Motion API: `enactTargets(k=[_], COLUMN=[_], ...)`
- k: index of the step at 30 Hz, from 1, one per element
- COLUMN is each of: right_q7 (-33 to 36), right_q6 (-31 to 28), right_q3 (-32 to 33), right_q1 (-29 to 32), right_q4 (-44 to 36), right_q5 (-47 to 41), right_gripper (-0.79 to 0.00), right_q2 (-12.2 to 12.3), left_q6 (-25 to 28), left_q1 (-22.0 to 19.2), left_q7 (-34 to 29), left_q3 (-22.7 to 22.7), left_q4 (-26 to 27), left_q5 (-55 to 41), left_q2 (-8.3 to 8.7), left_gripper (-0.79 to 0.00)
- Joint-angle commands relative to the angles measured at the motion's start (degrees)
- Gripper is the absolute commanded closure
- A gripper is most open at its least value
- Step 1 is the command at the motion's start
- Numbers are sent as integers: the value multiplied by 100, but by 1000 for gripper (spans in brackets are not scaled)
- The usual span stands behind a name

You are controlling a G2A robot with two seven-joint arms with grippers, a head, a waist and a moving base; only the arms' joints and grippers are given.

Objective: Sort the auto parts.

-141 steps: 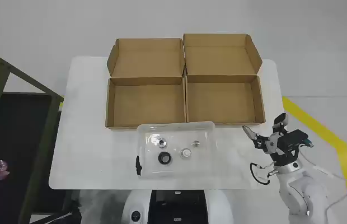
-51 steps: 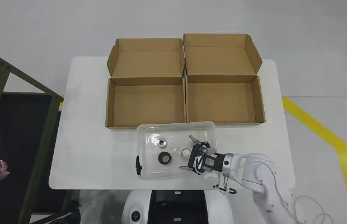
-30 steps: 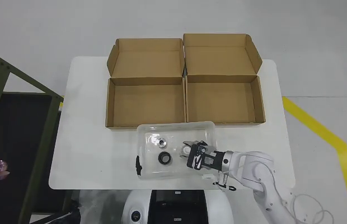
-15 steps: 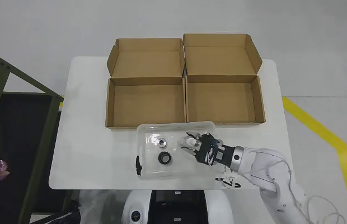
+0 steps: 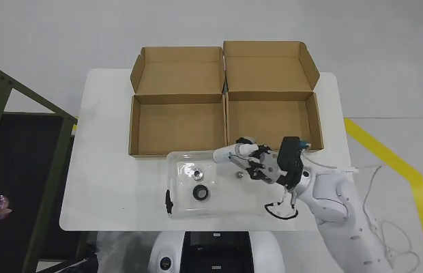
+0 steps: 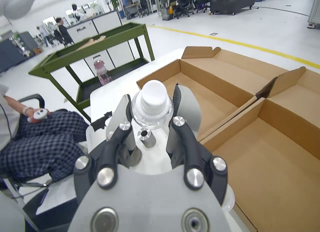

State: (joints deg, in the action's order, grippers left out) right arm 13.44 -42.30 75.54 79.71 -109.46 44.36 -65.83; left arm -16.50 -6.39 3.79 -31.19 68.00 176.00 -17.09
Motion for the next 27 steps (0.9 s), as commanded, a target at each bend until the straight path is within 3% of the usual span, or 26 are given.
enactTargets(k=[1,6,27], right_q7=[-18,-104,-558], right_q6=[33,157,557], right_q3=[15,112,734], right_q1=[-69,-180,-23], right_q4=[109,265,-13], right_q5=[-454,-1206,-1785], right_gripper=[0,0,0], right_q2=[-1,-2,26], left_q6=[0,0,0], left_q1=[0,0,0], left_q7=[0,0,0], left_q3=[0,0,0], left_q4=[0,0,0], left_q5=[0,0,0], left_q2=[0,0,0], left_gripper=[-785,-785,-785])
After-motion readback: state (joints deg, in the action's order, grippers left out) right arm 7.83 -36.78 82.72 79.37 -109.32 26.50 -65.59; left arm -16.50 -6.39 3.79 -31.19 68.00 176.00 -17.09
